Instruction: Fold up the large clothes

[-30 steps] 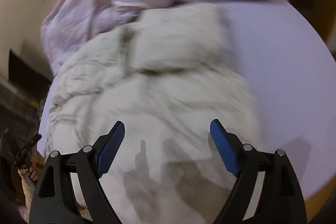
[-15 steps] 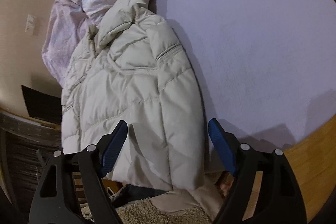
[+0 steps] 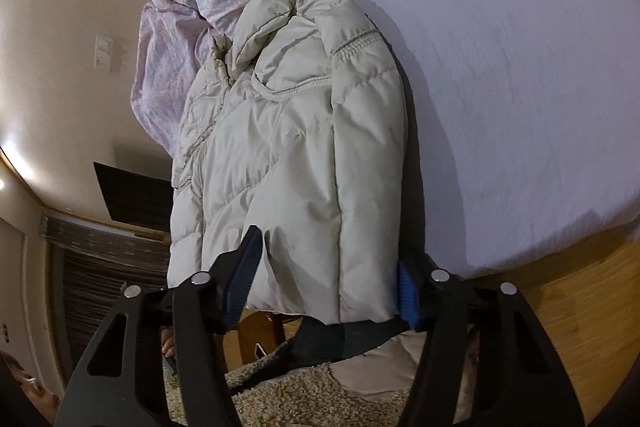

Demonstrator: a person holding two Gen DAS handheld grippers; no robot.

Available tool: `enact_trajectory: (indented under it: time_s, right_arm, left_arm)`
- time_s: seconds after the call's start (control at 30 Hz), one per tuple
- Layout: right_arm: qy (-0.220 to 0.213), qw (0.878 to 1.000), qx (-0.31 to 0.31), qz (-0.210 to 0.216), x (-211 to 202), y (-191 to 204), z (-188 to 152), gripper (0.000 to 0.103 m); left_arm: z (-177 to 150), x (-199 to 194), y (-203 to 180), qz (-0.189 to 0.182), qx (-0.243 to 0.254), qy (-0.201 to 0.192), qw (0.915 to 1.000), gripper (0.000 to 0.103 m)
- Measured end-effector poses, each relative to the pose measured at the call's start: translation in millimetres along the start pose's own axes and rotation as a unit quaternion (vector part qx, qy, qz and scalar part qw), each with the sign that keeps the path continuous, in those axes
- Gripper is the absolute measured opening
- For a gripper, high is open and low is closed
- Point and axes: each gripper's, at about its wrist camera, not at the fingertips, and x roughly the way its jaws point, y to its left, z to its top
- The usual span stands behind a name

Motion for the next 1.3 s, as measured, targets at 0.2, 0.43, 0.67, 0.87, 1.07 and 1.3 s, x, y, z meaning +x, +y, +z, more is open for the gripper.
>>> enact_trajectory:
  time_s: [0.2, 0.43, 0.67, 0.87, 1.07, 1.3]
  right_arm:
    - [-0.037, 0.999, -0.022, -0.015, -8, 13, -2, 0.023]
    - [-0.124, 0.985, -0.111, -0.037, -32, 76, 10, 0.017]
    - [-0.214, 0.958, -0.182, -0.064, -40, 139, 46, 0.016]
    - [-0.264, 0.935, -0.214, -0.104, -28, 185, 91, 0.016]
    - [-0.301, 0.907, -0.239, -0.171, 10, 219, 145, 0.016]
    - [-0.310, 0.885, -0.253, -0.239, 74, 219, 206, 0.016]
  left_arm:
    - [2, -8, -9, 0.015, 0.007, -0.023, 0.9996, 0.021]
    - [27, -41, -45, 0.026, 0.061, -0.096, 0.9932, 0.018]
    - [79, -61, -90, 0.039, 0.114, -0.170, 0.9781, 0.018]
    - [142, -50, -126, 0.067, 0.135, -0.206, 0.9669, 0.017]
    - [210, -18, -153, 0.108, 0.159, -0.231, 0.9538, 0.017]
    - [276, 47, -152, 0.143, 0.163, -0.234, 0.9478, 0.017]
